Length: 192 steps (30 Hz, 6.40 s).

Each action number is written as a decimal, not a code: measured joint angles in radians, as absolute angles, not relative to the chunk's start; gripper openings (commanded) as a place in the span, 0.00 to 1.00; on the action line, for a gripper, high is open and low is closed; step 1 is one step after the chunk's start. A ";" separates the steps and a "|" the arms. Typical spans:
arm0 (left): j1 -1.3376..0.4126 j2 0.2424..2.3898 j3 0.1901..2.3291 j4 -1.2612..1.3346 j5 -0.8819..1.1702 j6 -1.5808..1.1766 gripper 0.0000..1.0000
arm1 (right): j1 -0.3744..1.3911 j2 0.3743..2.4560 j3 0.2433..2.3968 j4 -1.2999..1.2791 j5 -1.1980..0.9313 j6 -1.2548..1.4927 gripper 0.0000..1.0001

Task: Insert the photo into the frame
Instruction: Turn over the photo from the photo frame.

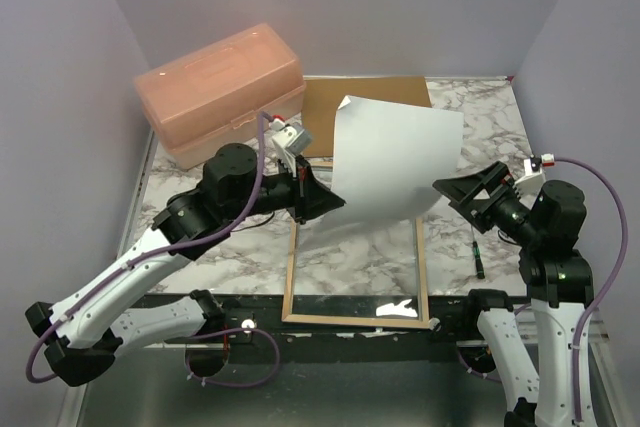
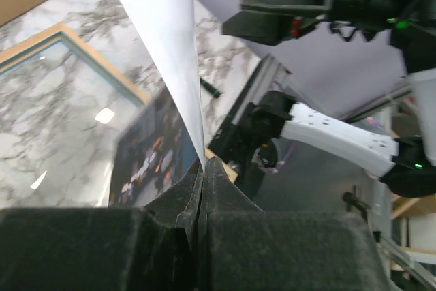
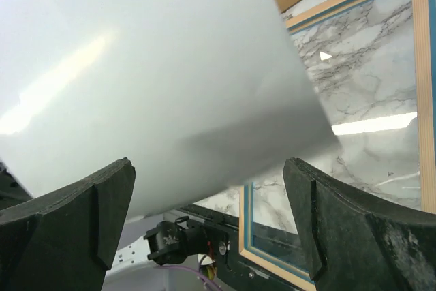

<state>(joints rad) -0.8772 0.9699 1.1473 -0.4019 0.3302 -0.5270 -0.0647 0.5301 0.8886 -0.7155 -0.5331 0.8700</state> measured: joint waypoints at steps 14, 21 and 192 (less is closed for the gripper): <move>-0.579 0.793 0.852 -0.125 0.683 -0.847 0.00 | -0.065 0.541 0.888 -0.721 -0.521 0.844 1.00; -0.442 0.811 0.692 -0.095 0.767 -0.944 0.00 | -0.065 0.541 0.881 -0.736 -0.520 0.834 1.00; -0.537 1.300 0.612 -0.432 0.282 -0.679 0.64 | -0.065 0.705 0.344 -0.738 -0.457 0.697 0.96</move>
